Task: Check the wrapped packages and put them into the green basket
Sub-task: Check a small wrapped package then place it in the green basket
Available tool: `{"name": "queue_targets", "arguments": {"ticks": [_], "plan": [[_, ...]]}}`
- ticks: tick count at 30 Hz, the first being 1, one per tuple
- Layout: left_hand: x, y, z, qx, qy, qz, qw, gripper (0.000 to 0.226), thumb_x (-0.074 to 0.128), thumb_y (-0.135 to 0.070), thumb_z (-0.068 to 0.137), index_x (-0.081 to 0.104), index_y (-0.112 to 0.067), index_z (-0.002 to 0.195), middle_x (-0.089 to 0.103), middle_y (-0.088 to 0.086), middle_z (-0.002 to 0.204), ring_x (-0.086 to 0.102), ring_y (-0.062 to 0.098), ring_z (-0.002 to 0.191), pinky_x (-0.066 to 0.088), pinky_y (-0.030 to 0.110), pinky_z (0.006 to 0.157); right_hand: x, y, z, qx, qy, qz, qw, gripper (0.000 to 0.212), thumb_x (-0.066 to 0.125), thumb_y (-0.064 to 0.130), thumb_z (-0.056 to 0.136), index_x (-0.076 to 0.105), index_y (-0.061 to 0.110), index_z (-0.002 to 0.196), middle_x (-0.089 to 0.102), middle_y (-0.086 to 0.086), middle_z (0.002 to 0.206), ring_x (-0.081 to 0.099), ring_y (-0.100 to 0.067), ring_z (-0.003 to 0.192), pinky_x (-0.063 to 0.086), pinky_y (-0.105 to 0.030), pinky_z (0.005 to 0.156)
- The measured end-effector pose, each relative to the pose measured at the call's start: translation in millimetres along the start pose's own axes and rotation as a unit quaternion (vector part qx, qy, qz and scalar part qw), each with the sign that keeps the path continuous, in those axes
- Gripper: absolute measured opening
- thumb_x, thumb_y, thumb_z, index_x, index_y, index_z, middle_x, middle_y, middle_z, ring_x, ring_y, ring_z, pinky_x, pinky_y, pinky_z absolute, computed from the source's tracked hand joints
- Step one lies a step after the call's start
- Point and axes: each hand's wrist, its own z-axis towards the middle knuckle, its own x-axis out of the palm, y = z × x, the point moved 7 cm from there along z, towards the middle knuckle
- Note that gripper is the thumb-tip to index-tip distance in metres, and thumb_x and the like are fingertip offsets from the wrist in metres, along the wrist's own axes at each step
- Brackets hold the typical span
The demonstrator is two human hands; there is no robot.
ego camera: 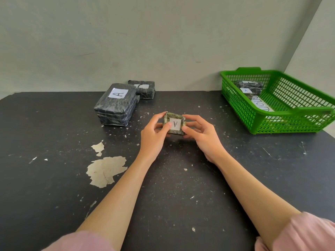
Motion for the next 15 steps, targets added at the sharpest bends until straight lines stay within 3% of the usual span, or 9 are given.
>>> {"name": "queue_targets", "arguments": {"ticks": [7,15], "plan": [[-2.0,-2.5,-0.6,0.008,-0.01,0.002,1.0,0.026,0.056,-0.018,0.092,0.055,-0.031,0.115,0.067,0.003,0.1,0.066,0.01,0.088,0.055,0.017,0.064,0.6,-0.8,0.3,0.007,0.003,-0.005,1.0,0.032,0.061,0.013,0.089,0.058,0.02,0.12,0.067,-0.006,0.113,0.065,-0.02,0.101,0.057,-0.036,0.082],[-4.1,-4.2,-1.4,0.013,-0.017,0.027,0.999,0.019,0.053,-0.025,0.095,0.054,-0.032,0.113,0.067,0.004,0.093,0.066,0.011,0.083,0.057,0.025,0.065,2.5,1.9,-1.0,-0.004,0.018,-0.004,1.0,0.03,0.061,0.012,0.089,0.06,0.023,0.117,0.067,-0.004,0.112,0.066,-0.018,0.1,0.057,-0.032,0.08]]}}
